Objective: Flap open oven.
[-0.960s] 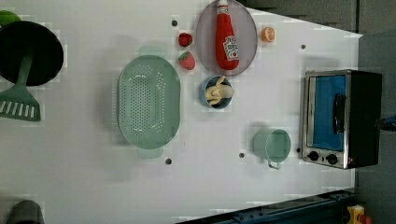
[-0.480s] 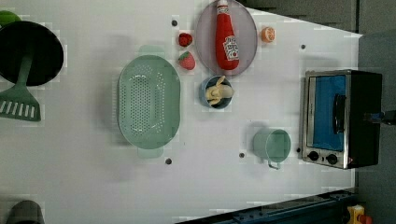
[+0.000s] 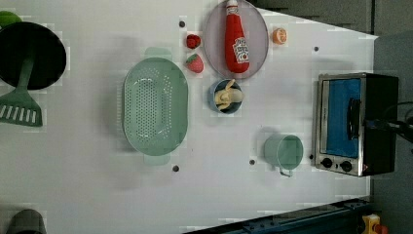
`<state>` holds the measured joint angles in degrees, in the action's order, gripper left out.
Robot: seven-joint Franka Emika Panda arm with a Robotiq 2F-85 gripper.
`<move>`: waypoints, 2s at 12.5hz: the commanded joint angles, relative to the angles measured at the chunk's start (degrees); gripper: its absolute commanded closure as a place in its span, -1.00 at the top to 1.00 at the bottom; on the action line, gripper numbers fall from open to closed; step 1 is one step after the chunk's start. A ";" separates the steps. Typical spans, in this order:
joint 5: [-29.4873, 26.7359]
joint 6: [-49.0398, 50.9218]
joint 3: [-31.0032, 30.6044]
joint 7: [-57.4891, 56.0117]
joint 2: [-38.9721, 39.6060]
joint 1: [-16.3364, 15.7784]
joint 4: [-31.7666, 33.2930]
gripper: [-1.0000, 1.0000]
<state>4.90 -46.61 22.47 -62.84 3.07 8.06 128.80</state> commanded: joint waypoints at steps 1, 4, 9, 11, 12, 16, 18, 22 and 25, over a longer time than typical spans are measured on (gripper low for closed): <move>-0.02 -1.52 0.05 -4.49 1.48 -0.57 -0.54 -0.65; -0.03 -3.25 0.02 -4.45 4.13 -0.57 -0.51 -0.65; 0.21 -4.11 -1.33 -3.61 5.40 -1.18 -0.07 -0.65; 3.04 -3.99 -2.06 -2.42 5.54 -2.01 0.22 -0.65; 5.96 -3.87 -2.68 0.50 5.58 -2.56 0.35 -0.65; 17.82 -2.92 -5.71 15.77 5.75 -4.50 1.80 -0.65; 21.93 -2.19 -7.44 19.38 6.43 -5.31 2.11 -0.65; 29.17 -0.26 -10.48 30.65 9.96 -7.37 2.07 -0.65; 37.65 1.65 -12.65 43.13 14.30 -9.92 1.50 -0.65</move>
<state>42.55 -46.19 11.05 -29.93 14.39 0.40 129.92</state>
